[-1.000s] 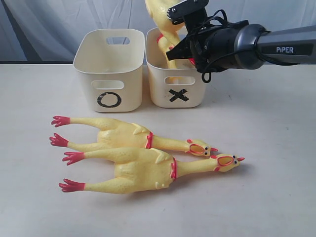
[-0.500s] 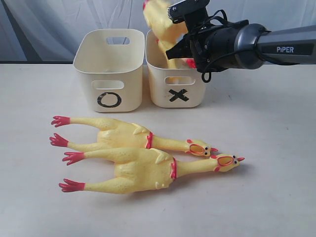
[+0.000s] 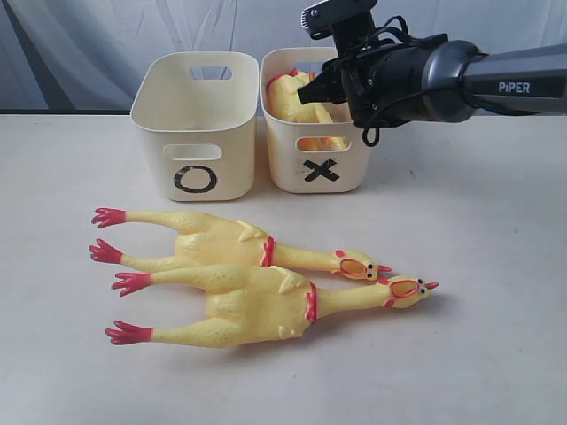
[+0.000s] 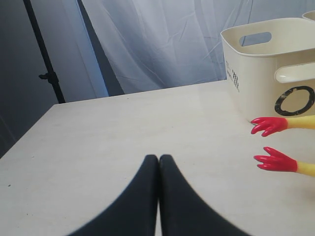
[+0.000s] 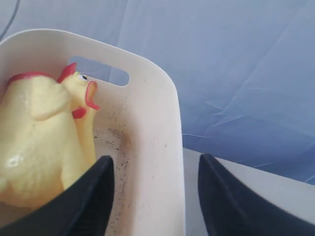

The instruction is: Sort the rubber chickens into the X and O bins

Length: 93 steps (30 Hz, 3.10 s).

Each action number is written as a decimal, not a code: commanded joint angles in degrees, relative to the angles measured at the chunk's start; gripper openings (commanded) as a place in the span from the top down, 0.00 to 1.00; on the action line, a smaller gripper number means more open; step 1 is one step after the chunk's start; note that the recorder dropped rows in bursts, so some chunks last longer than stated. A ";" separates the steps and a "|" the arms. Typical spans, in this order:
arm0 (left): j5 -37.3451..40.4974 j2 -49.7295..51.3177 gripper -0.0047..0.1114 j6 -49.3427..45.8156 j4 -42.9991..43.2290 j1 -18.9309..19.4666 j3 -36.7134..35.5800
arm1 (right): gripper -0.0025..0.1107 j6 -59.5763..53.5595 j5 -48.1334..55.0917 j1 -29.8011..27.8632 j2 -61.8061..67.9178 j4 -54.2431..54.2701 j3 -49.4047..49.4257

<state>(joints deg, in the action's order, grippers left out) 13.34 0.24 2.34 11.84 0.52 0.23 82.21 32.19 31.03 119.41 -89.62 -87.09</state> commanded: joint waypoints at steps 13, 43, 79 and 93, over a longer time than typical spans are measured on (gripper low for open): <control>-0.09 -0.24 0.96 0.13 -0.19 -0.12 -0.23 | 0.99 -21.17 8.47 -0.21 -14.41 19.85 -0.19; -0.09 -0.24 0.96 0.13 -0.19 -0.12 -0.23 | 0.98 -48.31 16.75 -0.21 -36.64 46.71 -0.08; -28.29 -0.24 0.96 25.86 -10.49 -0.12 -0.23 | 0.98 -61.15 10.25 -0.21 -79.34 60.42 32.28; -31.62 -0.24 0.96 59.59 17.45 -0.12 2.00 | 0.98 -66.14 17.88 -0.21 -99.07 74.30 43.53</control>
<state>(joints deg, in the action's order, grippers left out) -16.91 0.24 53.32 17.85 0.52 0.60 17.52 48.02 31.03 22.90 -17.41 -44.39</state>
